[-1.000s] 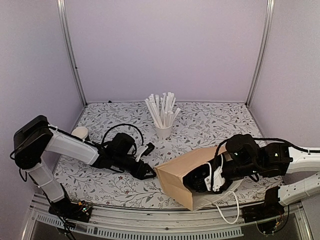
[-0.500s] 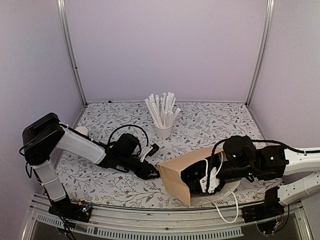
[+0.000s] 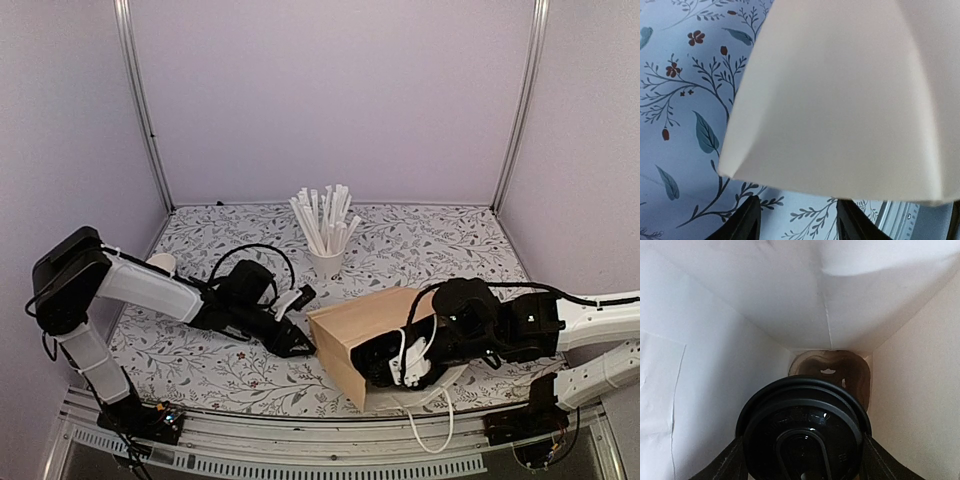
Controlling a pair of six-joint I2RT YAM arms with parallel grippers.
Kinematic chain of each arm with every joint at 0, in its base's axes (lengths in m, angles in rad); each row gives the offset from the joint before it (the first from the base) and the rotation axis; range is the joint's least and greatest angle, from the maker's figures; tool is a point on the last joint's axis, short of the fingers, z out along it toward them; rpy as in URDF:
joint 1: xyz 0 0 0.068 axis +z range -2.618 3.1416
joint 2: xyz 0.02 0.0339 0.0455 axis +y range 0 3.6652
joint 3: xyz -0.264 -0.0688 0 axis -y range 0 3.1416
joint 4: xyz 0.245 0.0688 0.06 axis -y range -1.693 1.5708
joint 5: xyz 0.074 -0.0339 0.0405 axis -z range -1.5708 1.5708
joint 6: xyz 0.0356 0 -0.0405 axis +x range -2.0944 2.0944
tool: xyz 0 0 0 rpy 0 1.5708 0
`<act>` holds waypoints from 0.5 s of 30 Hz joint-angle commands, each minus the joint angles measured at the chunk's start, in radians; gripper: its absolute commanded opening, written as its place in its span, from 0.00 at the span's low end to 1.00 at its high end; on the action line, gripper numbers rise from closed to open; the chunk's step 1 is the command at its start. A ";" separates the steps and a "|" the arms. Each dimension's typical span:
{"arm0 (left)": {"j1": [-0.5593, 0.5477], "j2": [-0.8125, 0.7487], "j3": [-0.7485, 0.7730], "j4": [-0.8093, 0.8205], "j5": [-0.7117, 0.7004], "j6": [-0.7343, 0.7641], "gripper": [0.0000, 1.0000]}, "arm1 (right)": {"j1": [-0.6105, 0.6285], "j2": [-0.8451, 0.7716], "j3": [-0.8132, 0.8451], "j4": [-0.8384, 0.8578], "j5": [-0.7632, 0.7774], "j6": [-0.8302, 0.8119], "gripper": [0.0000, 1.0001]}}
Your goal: Pack the takeout coffee
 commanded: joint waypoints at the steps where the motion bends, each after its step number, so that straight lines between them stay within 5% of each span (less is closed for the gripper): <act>1: 0.048 -0.112 0.031 -0.122 0.018 0.064 0.54 | 0.006 0.022 0.035 -0.035 0.055 0.040 0.32; 8: 0.188 -0.163 0.058 -0.144 -0.010 0.065 0.56 | 0.007 0.030 0.039 -0.012 0.079 0.042 0.32; 15: 0.226 0.052 0.230 -0.091 -0.070 0.004 0.56 | 0.007 0.032 0.031 0.040 0.075 0.014 0.32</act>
